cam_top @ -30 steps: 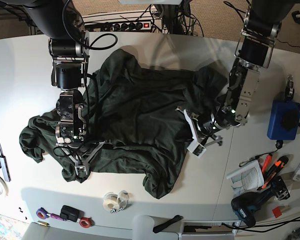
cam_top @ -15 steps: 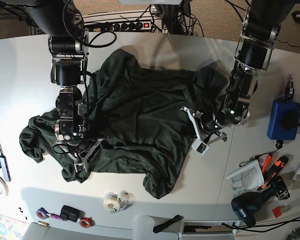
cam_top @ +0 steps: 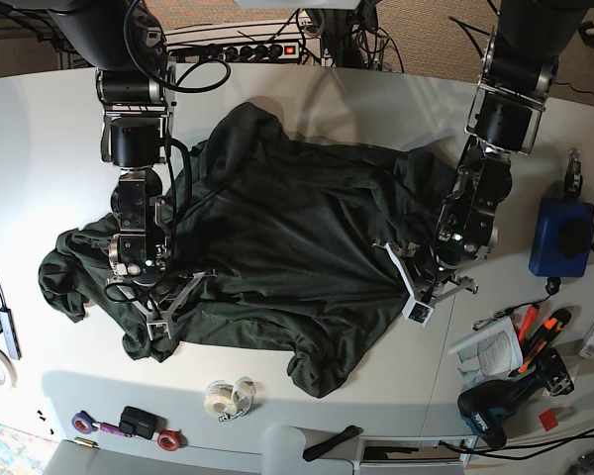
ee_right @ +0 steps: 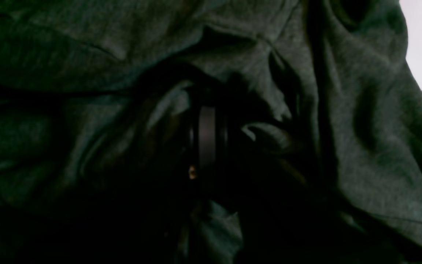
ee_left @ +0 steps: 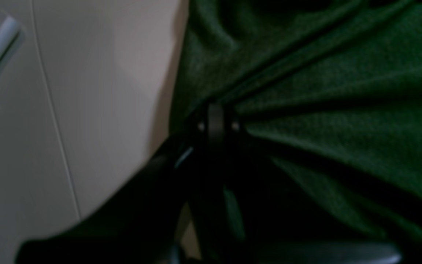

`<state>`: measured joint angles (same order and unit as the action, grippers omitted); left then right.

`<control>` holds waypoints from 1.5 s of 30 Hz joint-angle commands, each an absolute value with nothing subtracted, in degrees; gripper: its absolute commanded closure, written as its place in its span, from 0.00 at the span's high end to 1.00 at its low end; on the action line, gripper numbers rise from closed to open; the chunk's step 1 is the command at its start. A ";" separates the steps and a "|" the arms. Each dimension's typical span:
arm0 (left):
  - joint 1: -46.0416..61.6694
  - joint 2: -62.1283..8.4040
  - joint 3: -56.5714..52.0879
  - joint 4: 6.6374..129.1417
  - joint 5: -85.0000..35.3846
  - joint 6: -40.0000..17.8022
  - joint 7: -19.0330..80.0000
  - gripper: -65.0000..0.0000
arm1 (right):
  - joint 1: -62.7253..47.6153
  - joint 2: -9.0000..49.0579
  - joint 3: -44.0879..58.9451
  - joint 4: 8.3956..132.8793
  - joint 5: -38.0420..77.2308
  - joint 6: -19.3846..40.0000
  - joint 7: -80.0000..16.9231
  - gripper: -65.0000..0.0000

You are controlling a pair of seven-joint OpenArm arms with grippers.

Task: Layout the t-shirt on the table in an organized manner, then fold the t-shirt properly
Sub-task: 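Grasp the shirt with both grippers and pull it taut toward the robot, then release the shirt with the left gripper and raise it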

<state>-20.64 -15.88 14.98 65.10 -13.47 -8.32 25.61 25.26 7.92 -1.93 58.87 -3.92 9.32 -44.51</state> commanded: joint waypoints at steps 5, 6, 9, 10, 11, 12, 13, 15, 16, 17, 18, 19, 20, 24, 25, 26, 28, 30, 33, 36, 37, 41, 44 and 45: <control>-22.50 -16.21 14.83 65.84 -12.95 -5.06 22.41 0.00 | 25.58 8.43 -1.80 58.65 -6.07 6.07 -47.27 0.00; -22.79 -16.21 14.83 65.82 -12.29 -4.29 22.44 0.00 | 25.58 8.40 -1.80 58.65 -6.04 5.45 -47.16 0.00; -24.05 -16.23 14.83 65.78 -10.00 -2.68 22.41 0.00 | 25.56 8.40 -1.80 58.65 -6.07 4.43 -47.11 0.00; -24.49 -16.23 14.83 65.73 -9.43 -2.04 22.44 0.00 | 25.58 8.40 -1.80 58.65 -6.07 3.95 -47.11 0.00; -24.86 -16.23 14.83 65.73 -8.88 -1.37 22.44 0.00 | 25.56 8.40 -1.80 58.65 -6.07 3.22 -47.09 0.00; -25.21 -16.23 14.83 65.73 -8.73 -0.80 22.44 0.00 | 25.58 8.40 -1.80 58.65 -6.07 2.44 -47.09 0.00; -25.47 -16.25 14.83 65.73 -8.78 -0.80 22.46 0.00 | 25.56 8.40 -1.80 58.65 -6.09 1.83 -47.00 0.00; -25.89 -16.21 14.83 65.73 -8.93 -0.89 22.37 0.00 | 25.56 8.43 -1.80 58.65 -6.09 1.61 -46.61 0.00; -25.96 -16.23 14.83 65.73 -9.41 -1.04 22.26 0.00 | 25.56 8.43 -1.80 58.67 -6.07 1.63 -46.17 0.00; -26.02 -16.23 14.83 65.73 -10.26 -1.06 21.98 0.00 | 25.56 8.43 -1.80 58.87 -6.09 1.61 -45.43 0.00; -26.06 -16.27 14.83 65.73 -11.27 -1.06 21.76 0.00 | 25.56 8.43 -1.78 59.09 -6.07 1.61 -44.60 0.00; -26.06 -16.36 14.83 65.73 -12.32 -1.08 21.65 0.00 | 25.56 8.43 -1.74 59.61 -6.04 1.61 -43.81 0.00; -26.04 -16.40 14.81 65.73 -13.17 -1.08 21.58 0.00 | 25.54 8.43 -1.76 60.45 -6.04 1.61 -43.44 0.00; -25.87 -17.04 14.83 65.73 -15.27 -1.52 21.52 0.00 | 25.52 8.40 -1.76 66.37 -6.04 1.78 -44.18 0.00; -25.87 -17.34 14.83 65.73 -15.25 -1.50 21.52 0.00 | 25.54 8.40 -1.76 68.40 -6.04 2.00 -44.99 0.00; -25.85 -17.78 14.83 65.73 -15.25 -1.50 21.52 0.00 | 25.54 8.40 -1.76 70.67 -6.02 2.44 -45.89 0.00; -25.87 -18.59 14.81 65.73 -15.25 -1.48 21.50 0.00 | 25.54 8.40 -1.76 75.26 -6.02 4.10 -47.92 0.00; -25.87 -19.35 14.81 65.73 -15.22 -1.50 21.52 0.00 | 25.54 8.40 -1.76 79.53 -5.72 5.74 -49.91 0.09; -25.85 -20.51 14.81 65.73 -15.25 -1.48 21.63 0.08 | 25.54 8.40 -1.78 84.44 -1.28 9.67 -53.04 0.39; -25.85 -21.30 14.81 65.80 -15.27 -0.99 21.82 0.32 | 25.36 8.05 -1.83 86.98 7.44 14.68 -56.16 0.45; -25.80 -21.45 14.74 65.82 -15.27 -0.38 21.82 0.38 | 25.26 7.60 -1.83 87.18 9.10 15.75 -57.32 0.45; -24.27 -21.45 12.32 67.57 -15.88 2.13 21.82 0.40 | 23.33 4.82 -2.39 87.37 13.91 20.73 -58.98 0.45; -21.56 -21.43 8.23 70.70 -20.38 -1.65 22.31 0.40 | 19.86 2.79 -5.67 87.37 18.68 25.71 -58.96 0.45; -20.45 -21.43 6.66 71.94 -22.33 -3.68 22.76 0.40 | 18.59 2.26 -7.53 87.37 18.79 26.26 -58.92 0.45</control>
<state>-18.96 -20.82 6.98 70.87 -22.46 -4.16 23.99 16.97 2.44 -7.73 86.32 18.09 25.56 -60.10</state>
